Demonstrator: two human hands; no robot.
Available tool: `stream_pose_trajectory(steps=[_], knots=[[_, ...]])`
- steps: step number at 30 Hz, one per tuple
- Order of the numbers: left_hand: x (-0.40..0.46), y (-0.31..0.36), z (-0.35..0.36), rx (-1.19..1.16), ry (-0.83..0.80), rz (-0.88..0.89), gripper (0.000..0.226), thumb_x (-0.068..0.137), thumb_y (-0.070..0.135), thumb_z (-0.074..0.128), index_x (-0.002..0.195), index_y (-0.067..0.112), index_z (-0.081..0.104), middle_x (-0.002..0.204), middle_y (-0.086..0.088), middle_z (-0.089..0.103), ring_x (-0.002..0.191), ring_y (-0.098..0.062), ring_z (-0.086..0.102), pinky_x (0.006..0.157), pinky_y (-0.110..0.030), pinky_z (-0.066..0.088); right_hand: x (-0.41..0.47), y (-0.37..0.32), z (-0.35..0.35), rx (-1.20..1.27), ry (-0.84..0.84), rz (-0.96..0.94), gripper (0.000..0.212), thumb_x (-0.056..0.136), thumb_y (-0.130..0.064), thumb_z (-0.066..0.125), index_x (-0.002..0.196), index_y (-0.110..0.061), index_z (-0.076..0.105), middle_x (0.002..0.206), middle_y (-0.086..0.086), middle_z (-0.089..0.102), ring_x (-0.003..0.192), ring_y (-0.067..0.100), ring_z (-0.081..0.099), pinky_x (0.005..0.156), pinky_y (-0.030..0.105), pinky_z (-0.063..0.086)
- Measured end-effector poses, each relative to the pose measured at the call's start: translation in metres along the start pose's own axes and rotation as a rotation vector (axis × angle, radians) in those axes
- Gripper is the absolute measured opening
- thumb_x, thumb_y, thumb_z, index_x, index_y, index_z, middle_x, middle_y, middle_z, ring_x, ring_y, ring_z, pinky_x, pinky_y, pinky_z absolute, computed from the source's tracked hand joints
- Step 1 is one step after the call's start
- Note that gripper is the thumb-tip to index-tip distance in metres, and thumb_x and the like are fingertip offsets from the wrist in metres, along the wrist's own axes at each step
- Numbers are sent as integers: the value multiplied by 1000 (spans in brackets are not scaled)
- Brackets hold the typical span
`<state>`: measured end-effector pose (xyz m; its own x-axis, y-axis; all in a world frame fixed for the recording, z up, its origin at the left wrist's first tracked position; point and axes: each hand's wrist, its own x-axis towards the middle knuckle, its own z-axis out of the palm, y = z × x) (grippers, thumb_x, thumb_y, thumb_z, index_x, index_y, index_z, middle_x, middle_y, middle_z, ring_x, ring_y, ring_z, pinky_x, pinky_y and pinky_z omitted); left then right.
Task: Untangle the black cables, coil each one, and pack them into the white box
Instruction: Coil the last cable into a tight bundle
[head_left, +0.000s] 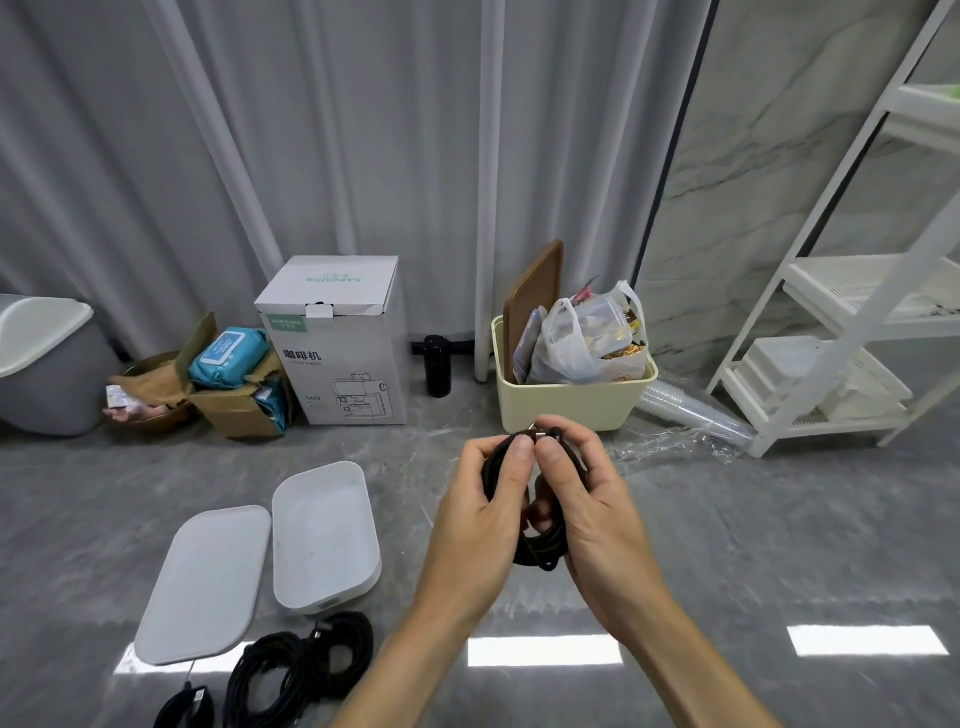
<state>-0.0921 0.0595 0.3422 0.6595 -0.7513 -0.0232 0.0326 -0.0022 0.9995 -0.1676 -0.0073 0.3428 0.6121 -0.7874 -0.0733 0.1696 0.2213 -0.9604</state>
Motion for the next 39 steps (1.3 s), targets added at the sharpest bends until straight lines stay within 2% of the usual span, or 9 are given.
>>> stream_pose_trajectory(steps=[6, 9, 12, 15, 18, 20, 23, 30, 39], knots=[[-12, 14, 2, -2, -45, 39, 18, 101, 34, 47, 115, 36, 58, 102, 14, 69, 94, -1, 65, 79, -14, 50, -17, -26, -1, -38, -29, -35, 38, 80, -33, 63, 116, -23, 62, 71, -12, 67, 60, 0, 60, 58, 14, 47], [-19, 32, 7, -9, -41, 88, 19, 100, 39, 50, 119, 40, 55, 112, 18, 66, 105, 3, 61, 85, -16, 47, -25, -52, 2, -83, -49, -83, 31, 87, -25, 63, 117, -21, 61, 71, -12, 66, 60, 0, 58, 58, 14, 47], [-28, 60, 12, 39, -65, 162, 45, 81, 49, 53, 125, 43, 48, 122, 13, 62, 112, -4, 59, 91, -22, 48, -34, -84, 2, -138, -70, -127, 23, 94, -21, 61, 116, -24, 61, 73, -7, 67, 66, 5, 62, 62, 16, 49], [-39, 101, 13, 167, -135, 302, 55, 77, 44, 57, 130, 44, 42, 137, 15, 49, 122, 6, 50, 101, -16, 42, -48, -125, 8, -131, -96, -153, 22, 96, -21, 59, 117, -21, 60, 83, 1, 72, 81, 15, 71, 61, 19, 52], [-52, 148, 11, 267, -187, 412, 66, 76, 34, 61, 135, 48, 33, 136, 20, 41, 116, 18, 45, 89, -1, 37, -62, -167, 16, -162, -96, -226, 20, 98, -21, 57, 118, -18, 59, 59, -13, 59, 55, 7, 56, 47, 16, 43], [-61, 177, 8, 312, -207, 469, 75, 77, 28, 67, 141, 43, 32, 135, 17, 40, 113, 18, 46, 83, 2, 37, -70, -192, 22, -194, -112, -285, 20, 98, -24, 57, 117, -19, 60, 60, -14, 58, 54, 9, 51, 45, 19, 42], [-75, 215, 1, 377, -214, 592, 77, 77, 17, 73, 126, 57, 30, 128, 16, 40, 106, 16, 48, 83, 3, 35, -85, -225, 33, -194, -156, -345, 19, 100, -21, 54, 118, -15, 58, 58, -15, 59, 54, 3, 57, 50, 16, 46], [-102, 276, -15, 582, -209, 725, 92, 72, 25, 85, 145, 34, 30, 131, 10, 35, 109, 3, 47, 94, -3, 37, -115, -275, 55, -322, -245, -415, 41, 84, -48, 57, 118, -26, 58, 67, 2, 53, 62, 12, 52, 56, 25, 47], [-122, 288, -48, 818, -144, 775, 82, 69, 29, 81, 138, 25, 38, 128, 5, 40, 117, -12, 48, 101, -31, 46, -138, -269, 83, -354, -311, -385, 29, 97, -39, 54, 123, -27, 57, 101, -3, 69, 89, 6, 66, 78, 20, 55]])
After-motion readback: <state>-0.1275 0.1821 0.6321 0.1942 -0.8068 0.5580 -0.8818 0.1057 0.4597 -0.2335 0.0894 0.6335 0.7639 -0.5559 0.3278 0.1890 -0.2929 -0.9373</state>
